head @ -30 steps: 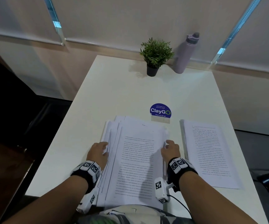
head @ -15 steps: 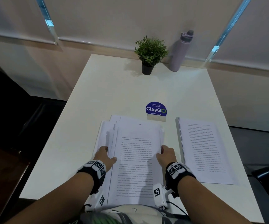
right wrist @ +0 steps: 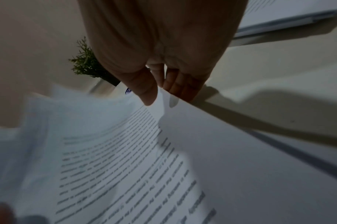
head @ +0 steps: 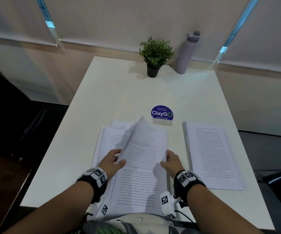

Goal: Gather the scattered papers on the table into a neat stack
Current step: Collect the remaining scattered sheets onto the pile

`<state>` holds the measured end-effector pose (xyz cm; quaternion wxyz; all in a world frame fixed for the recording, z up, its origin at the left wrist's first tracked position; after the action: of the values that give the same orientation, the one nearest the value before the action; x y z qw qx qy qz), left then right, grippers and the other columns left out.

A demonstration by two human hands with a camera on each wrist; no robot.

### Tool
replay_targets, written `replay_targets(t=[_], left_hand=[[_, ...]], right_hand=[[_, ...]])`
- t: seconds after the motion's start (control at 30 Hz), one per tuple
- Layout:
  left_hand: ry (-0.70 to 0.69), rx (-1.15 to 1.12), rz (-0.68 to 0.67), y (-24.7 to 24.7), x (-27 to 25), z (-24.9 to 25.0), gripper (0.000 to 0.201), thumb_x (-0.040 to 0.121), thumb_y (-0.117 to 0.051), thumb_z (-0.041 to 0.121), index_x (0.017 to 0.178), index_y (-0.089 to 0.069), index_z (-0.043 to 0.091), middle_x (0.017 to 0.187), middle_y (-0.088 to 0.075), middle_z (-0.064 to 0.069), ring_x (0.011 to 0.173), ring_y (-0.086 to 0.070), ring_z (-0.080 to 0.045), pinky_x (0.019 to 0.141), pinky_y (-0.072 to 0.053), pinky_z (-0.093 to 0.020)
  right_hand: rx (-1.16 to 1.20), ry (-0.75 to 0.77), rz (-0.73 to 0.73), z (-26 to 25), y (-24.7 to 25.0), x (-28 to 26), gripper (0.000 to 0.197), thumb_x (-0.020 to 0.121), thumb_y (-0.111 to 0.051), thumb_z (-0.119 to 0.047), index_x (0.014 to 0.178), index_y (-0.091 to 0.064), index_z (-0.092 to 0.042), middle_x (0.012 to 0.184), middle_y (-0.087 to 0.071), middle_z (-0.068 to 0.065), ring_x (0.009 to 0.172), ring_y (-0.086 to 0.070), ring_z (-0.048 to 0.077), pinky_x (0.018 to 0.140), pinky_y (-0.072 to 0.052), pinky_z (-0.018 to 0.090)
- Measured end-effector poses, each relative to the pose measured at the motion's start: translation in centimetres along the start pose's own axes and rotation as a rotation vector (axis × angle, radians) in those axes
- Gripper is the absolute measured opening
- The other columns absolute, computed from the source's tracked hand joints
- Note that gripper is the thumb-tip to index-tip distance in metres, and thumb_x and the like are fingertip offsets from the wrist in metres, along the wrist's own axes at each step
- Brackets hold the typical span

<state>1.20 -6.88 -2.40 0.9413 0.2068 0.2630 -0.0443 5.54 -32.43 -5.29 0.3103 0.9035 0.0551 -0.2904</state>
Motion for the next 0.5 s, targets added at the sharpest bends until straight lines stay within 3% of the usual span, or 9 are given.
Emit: replay_targets(t=[0.07, 0.1, 0.13, 0.2, 0.27, 0.37, 0.43, 0.5], left_hand=[[-0.035, 0.074, 0.01, -0.2, -0.2, 0.1, 0.058, 0.086, -0.063, 0.017, 0.137, -0.036, 0.015, 0.128, -0.054, -0.007, 0.111, -0.052, -0.017, 0.092, -0.04, -0.02], [-0.046, 0.087, 0.038, -0.1, -0.2, 0.1, 0.058, 0.086, -0.062, 0.012, 0.138, -0.036, 0.013, 0.131, -0.053, -0.008, 0.115, -0.051, -0.019, 0.095, -0.038, -0.022], [-0.044, 0.062, 0.064, 0.0, 0.0, 0.2, 0.057, 0.086, -0.061, 0.009, 0.138, -0.037, 0.013, 0.133, -0.053, -0.009, 0.118, -0.051, -0.022, 0.097, -0.038, -0.025], [-0.026, -0.048, 0.086, 0.5, 0.3, 0.2, 0.059, 0.086, -0.061, 0.008, 0.14, -0.038, 0.012, 0.133, -0.054, -0.007, 0.121, -0.051, -0.024, 0.103, -0.039, -0.032], [-0.015, -0.192, 0.085, 1.0, 0.4, 0.2, 0.059, 0.085, -0.063, 0.009, 0.139, -0.04, 0.012, 0.133, -0.055, -0.007, 0.122, -0.052, -0.025, 0.107, -0.039, -0.039], [0.014, -0.349, 0.039, 1.3, 0.3, 0.8, 0.057, 0.086, -0.063, 0.015, 0.138, -0.041, 0.013, 0.134, -0.055, -0.005, 0.125, -0.05, -0.026, 0.109, -0.038, -0.046], [-0.004, -0.295, 0.035, 1.5, 0.4, 1.3, 0.044, 0.09, -0.057, 0.026, 0.132, -0.046, 0.015, 0.129, -0.055, 0.0, 0.121, -0.051, -0.02, 0.105, -0.04, -0.039], [-0.02, -0.09, 0.187, 2.5, 0.6, 1.4, 0.031, 0.092, -0.053, 0.029, 0.121, -0.053, 0.019, 0.126, -0.054, -0.003, 0.117, -0.052, -0.023, 0.097, -0.041, -0.033]], right_hand=[[0.006, 0.046, -0.014, -0.5, -0.2, -0.5, 0.025, 0.073, -0.058, -0.007, 0.098, -0.057, -0.003, 0.104, -0.063, 0.022, 0.099, -0.062, 0.039, 0.09, -0.052, 0.051], [0.01, 0.047, -0.019, -0.5, -0.3, -0.6, 0.025, 0.074, -0.059, -0.011, 0.098, -0.057, -0.008, 0.107, -0.061, 0.017, 0.101, -0.062, 0.036, 0.091, -0.052, 0.05], [-0.004, 0.031, -0.009, -0.7, -0.1, -0.7, 0.036, 0.076, -0.061, -0.017, 0.111, -0.055, -0.013, 0.12, -0.054, 0.016, 0.112, -0.056, 0.036, 0.098, -0.048, 0.048], [-0.072, -0.009, 0.041, -1.1, 0.9, -0.8, 0.07, 0.082, -0.063, -0.029, 0.143, -0.033, -0.014, 0.143, -0.034, 0.013, 0.133, -0.036, 0.035, 0.111, -0.033, 0.046], [0.106, 0.02, 0.054, -1.7, 1.7, -0.8, 0.076, 0.085, -0.064, -0.031, 0.148, -0.024, -0.016, 0.147, -0.033, 0.009, 0.137, -0.033, 0.031, 0.113, -0.031, 0.046], [0.471, 0.09, -0.068, -2.7, 1.9, -1.2, 0.043, 0.089, -0.061, -0.017, 0.129, -0.049, -0.023, 0.129, -0.06, 0.003, 0.121, -0.055, 0.026, 0.105, -0.043, 0.044], [0.511, 0.101, -0.065, -3.0, 1.6, -1.4, 0.032, 0.089, -0.058, -0.007, 0.117, -0.06, -0.022, 0.119, -0.067, 0.005, 0.112, -0.062, 0.028, 0.102, -0.046, 0.049], [0.467, 0.09, 0.04, -2.9, 1.9, -1.4, 0.027, 0.088, -0.055, -0.004, 0.108, -0.06, -0.021, 0.115, -0.067, 0.009, 0.106, -0.062, 0.03, 0.098, -0.048, 0.048]])
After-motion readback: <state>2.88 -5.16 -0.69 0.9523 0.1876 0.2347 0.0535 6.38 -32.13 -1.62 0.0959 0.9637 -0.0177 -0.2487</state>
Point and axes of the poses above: each hand's wrist, its own x-axis towards the middle knuckle, its own y-axis out of the back of the hand, z = x × y, the point moved 2 cm from there along x, towards the middle knuckle
